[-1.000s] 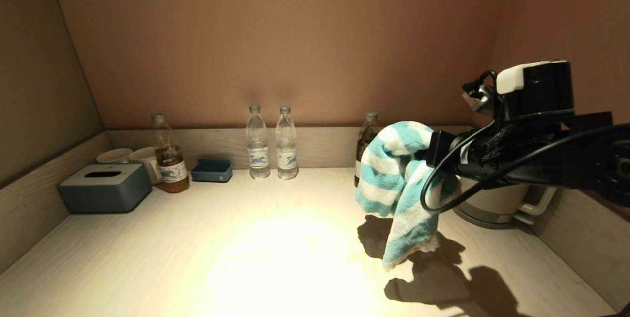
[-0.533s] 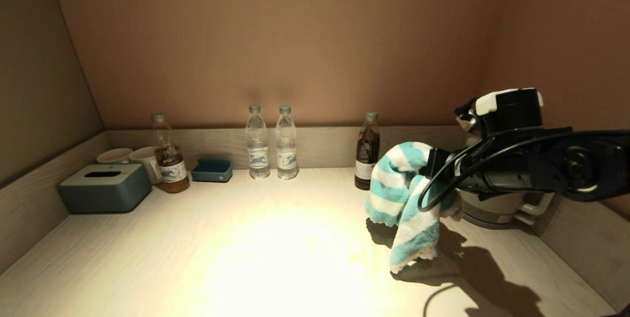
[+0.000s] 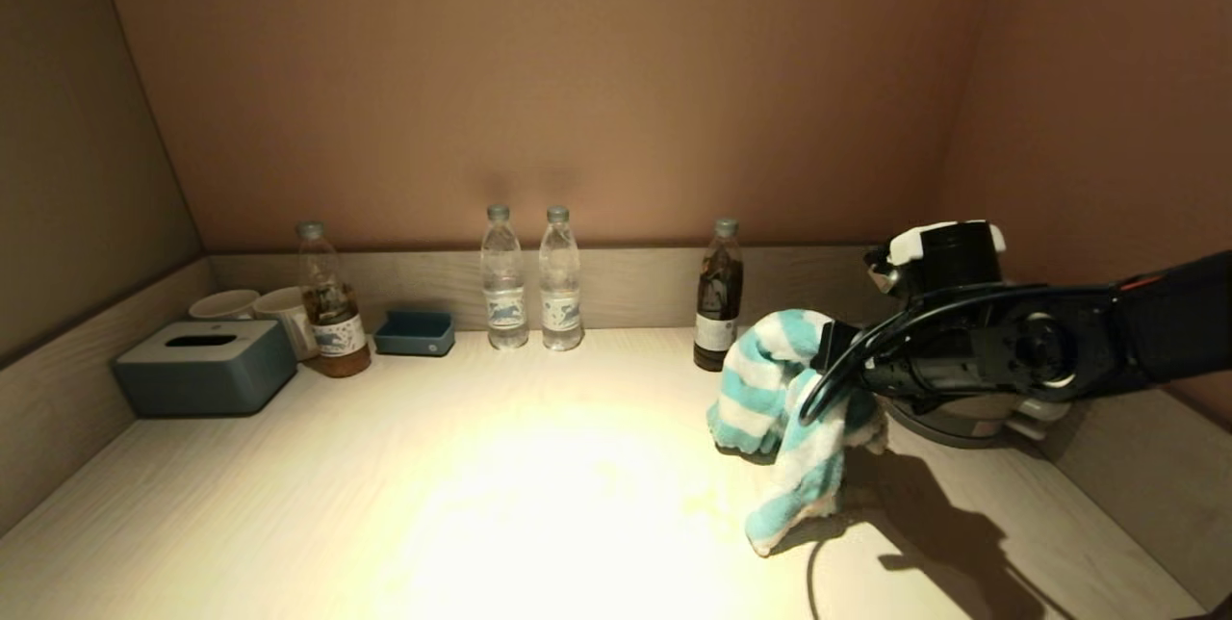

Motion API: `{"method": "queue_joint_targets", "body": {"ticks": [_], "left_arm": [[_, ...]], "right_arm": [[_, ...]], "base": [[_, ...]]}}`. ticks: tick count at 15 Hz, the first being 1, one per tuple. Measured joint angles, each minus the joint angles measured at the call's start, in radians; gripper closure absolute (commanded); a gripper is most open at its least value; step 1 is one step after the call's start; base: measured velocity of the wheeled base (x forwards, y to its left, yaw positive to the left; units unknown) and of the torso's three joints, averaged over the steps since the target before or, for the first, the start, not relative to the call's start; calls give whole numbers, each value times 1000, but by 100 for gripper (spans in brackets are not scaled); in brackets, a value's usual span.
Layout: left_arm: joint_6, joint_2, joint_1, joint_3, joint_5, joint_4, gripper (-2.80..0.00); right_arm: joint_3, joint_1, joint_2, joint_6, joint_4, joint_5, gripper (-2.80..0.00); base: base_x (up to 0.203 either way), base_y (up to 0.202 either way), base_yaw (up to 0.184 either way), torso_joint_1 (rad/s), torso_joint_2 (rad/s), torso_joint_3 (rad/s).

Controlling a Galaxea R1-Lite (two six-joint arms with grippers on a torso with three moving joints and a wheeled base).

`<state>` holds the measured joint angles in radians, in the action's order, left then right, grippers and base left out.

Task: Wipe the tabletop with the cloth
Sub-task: Sweep the stains on the table

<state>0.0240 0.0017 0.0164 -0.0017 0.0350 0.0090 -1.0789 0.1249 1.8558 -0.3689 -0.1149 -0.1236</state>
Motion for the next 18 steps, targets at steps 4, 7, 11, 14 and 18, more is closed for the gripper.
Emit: {"method": "queue_joint_targets", "body": {"ticks": [4,7,11,14,18], "left_arm": [[0,0,0,0,0,0,0],[1,0,0,0,0,0,0],[0,0,0,0,0,0,0],[0,0,0,0,0,0,0],[0,0,0,0,0,0,0]], "right_arm": [[-8,-3,73,1,-37,-2,0],[-6,-7,125,7,-64,-1,0],[25,-8,161,14,-70,-3,0],[49,-2,178,22,-73,-4,0],[81,31,193,32,-97,-2,0]], "base": [[0,0,0,0,0,0],[0,0,0,0,0,0],[0,0,0,0,0,0],[0,0,0,0,0,0],[0,0,0,0,0,0]]}}
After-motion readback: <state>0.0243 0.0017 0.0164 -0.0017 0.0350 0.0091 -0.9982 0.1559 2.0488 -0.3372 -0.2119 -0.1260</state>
